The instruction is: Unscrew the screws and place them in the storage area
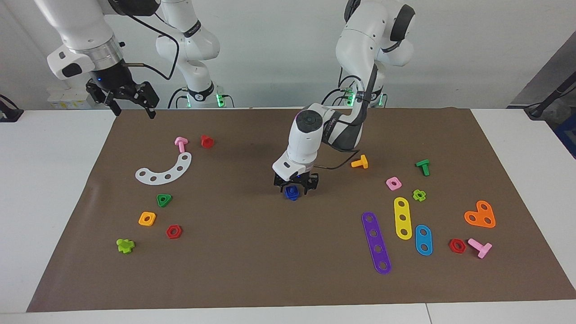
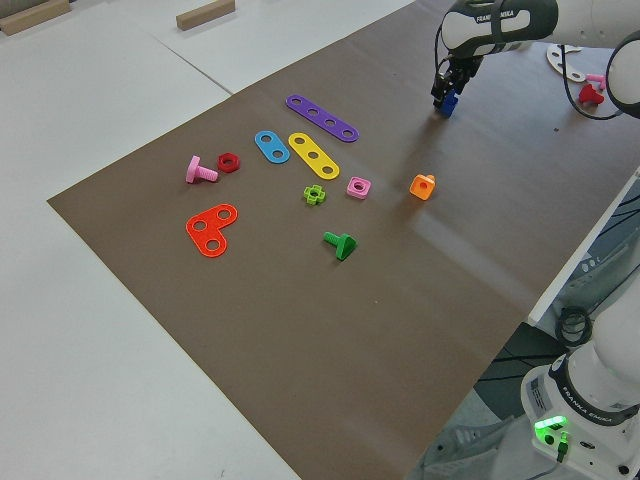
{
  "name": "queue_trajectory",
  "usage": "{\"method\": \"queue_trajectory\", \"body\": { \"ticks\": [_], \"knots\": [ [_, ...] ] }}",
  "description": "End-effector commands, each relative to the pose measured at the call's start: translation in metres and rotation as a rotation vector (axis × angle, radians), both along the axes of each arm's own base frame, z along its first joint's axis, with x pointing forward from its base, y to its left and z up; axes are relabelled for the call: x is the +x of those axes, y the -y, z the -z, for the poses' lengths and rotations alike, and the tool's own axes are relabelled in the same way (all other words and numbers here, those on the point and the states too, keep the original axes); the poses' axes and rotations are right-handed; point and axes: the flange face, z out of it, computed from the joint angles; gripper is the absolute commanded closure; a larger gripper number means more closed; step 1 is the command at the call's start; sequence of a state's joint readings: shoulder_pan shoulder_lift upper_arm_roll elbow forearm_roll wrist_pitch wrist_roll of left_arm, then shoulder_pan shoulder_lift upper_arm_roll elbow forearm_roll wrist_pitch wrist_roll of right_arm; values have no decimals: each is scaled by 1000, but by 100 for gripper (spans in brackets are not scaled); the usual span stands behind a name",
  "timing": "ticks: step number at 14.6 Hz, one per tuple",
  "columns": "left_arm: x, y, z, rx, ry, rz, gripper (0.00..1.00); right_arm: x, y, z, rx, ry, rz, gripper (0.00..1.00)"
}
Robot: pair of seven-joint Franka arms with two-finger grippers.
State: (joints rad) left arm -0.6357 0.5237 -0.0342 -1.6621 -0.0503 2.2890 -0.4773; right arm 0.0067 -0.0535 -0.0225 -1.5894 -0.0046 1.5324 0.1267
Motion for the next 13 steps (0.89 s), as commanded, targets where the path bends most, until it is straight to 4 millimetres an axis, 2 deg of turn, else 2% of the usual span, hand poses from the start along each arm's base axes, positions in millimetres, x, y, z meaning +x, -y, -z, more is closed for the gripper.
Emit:
{"method": "queue_trajectory", "body": {
  "ticks": [1,10,13],
  "knots": [
    [-4,0,3,19,22,2,23,-7,1,0,-12,-1,-6,0],
    [-8,0,13,29,3,-17,23,-8,1,-1,-12,0,-7,0],
    [-9,3,10,28,0,-28,23,-8,3,-1,-11,0,-3,0]
  ]
}}
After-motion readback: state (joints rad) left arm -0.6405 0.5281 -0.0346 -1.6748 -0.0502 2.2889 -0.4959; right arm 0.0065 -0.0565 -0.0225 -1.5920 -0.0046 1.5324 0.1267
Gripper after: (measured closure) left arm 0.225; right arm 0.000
